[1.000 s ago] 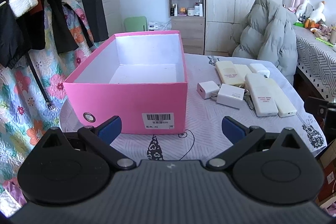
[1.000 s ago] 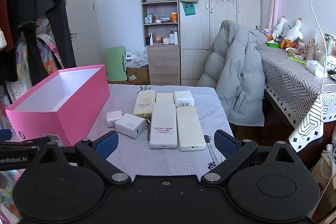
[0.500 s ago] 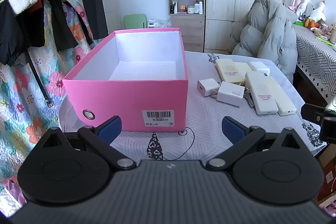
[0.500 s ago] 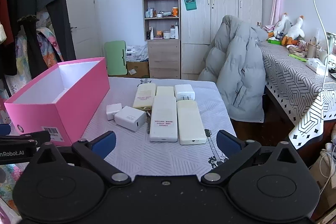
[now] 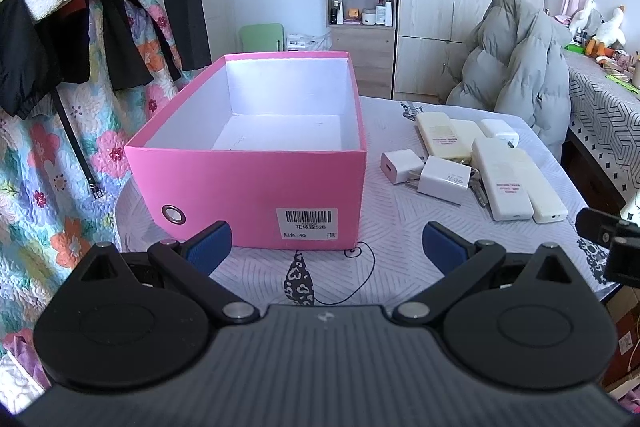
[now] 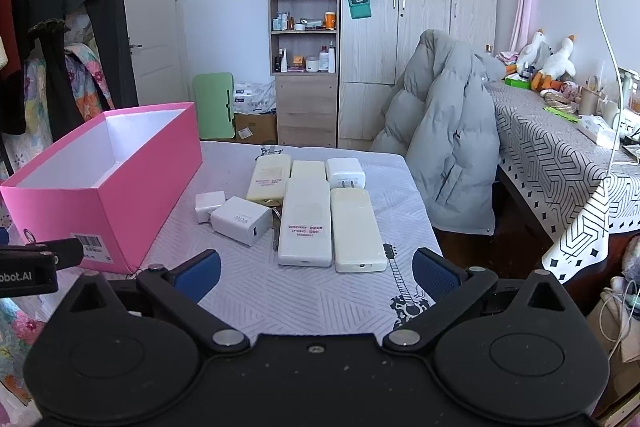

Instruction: Organize rigid objects

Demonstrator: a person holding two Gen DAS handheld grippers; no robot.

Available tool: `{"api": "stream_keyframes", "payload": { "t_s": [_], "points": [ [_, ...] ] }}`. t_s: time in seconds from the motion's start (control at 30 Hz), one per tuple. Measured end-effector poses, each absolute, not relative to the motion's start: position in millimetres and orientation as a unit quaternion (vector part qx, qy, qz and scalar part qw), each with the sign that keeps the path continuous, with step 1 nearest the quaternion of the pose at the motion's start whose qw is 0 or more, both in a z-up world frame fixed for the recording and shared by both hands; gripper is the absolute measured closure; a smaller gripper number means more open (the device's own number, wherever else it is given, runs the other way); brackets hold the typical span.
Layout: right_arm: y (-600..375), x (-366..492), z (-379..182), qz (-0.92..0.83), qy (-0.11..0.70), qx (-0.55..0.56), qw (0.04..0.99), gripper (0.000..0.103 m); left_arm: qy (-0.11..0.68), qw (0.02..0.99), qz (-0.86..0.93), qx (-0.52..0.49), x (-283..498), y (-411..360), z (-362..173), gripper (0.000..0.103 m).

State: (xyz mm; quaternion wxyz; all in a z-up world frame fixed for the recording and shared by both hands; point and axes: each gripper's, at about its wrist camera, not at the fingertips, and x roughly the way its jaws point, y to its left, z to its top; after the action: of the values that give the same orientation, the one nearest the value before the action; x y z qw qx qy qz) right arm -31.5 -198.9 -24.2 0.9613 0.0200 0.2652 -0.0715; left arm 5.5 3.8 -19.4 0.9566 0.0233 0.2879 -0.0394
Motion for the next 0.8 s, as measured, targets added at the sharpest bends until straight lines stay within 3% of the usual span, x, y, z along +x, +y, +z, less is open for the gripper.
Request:
{"api": "stream_keyframes", "payload": {
  "t_s": [0.8],
  "points": [
    [-198.5, -31.7, -25.6, -0.076, 0.260, 0.017, 0.962, 0.000, 0.295, 0.954, -0.053, 0.028, 5.4, 4.4, -19.0, 0.000]
  ]
}}
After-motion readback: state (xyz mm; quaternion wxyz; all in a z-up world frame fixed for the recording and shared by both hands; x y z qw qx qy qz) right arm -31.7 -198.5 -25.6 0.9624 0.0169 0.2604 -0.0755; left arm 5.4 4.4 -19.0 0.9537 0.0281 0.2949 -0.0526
